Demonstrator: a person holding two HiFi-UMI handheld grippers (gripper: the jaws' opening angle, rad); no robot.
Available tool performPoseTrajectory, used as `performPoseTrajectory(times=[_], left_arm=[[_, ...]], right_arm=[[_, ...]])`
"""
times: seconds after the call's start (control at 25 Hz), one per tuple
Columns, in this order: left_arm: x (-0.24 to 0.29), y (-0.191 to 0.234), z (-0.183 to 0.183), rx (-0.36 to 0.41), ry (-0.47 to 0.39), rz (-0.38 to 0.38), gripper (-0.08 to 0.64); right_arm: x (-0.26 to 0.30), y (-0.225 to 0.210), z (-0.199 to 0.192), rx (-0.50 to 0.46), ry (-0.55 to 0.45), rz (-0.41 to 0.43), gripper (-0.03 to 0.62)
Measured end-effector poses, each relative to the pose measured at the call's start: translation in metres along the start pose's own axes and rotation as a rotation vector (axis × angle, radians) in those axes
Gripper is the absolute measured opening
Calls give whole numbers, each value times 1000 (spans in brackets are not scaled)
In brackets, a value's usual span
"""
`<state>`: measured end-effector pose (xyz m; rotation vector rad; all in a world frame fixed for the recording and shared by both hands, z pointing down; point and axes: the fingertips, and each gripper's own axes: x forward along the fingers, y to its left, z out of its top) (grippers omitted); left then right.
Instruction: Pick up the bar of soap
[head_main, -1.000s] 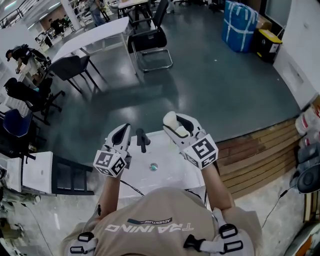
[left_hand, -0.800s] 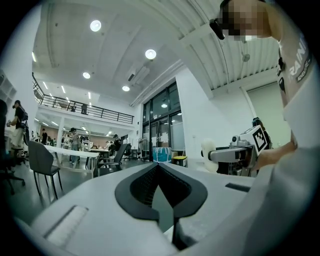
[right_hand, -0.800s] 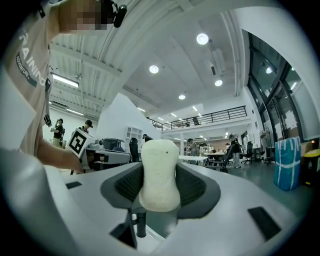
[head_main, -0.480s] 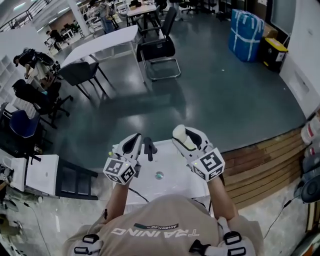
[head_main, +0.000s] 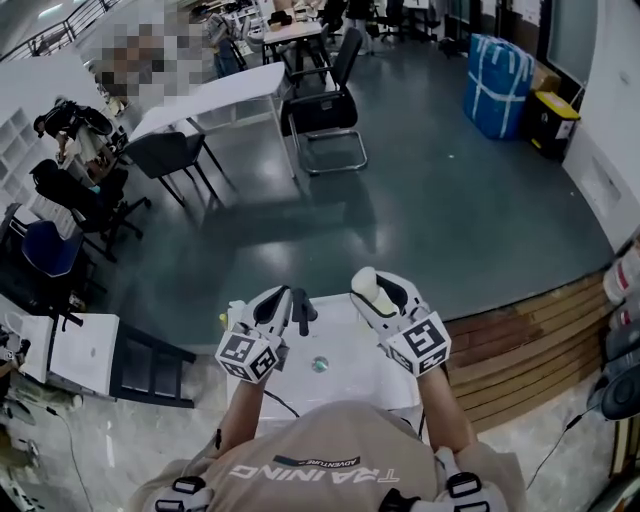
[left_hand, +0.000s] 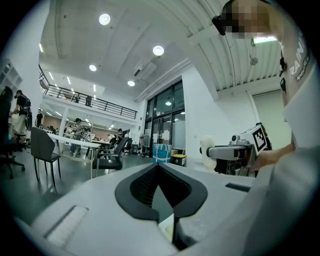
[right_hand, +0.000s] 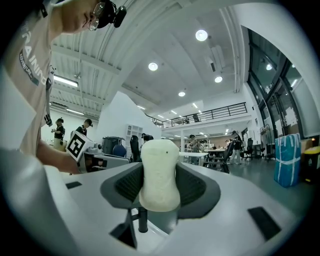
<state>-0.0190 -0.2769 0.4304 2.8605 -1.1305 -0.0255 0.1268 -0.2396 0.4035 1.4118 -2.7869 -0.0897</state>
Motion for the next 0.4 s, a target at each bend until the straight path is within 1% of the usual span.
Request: performPoseTrajectory(times=[0.2, 0.4], left_arm=[[2, 3, -6, -11, 4, 8, -5], [-2, 6, -13, -20, 26, 22, -5]], right_arm=[[2, -5, -4, 0, 13, 4, 198], [4, -1, -12, 27, 16, 13, 198]])
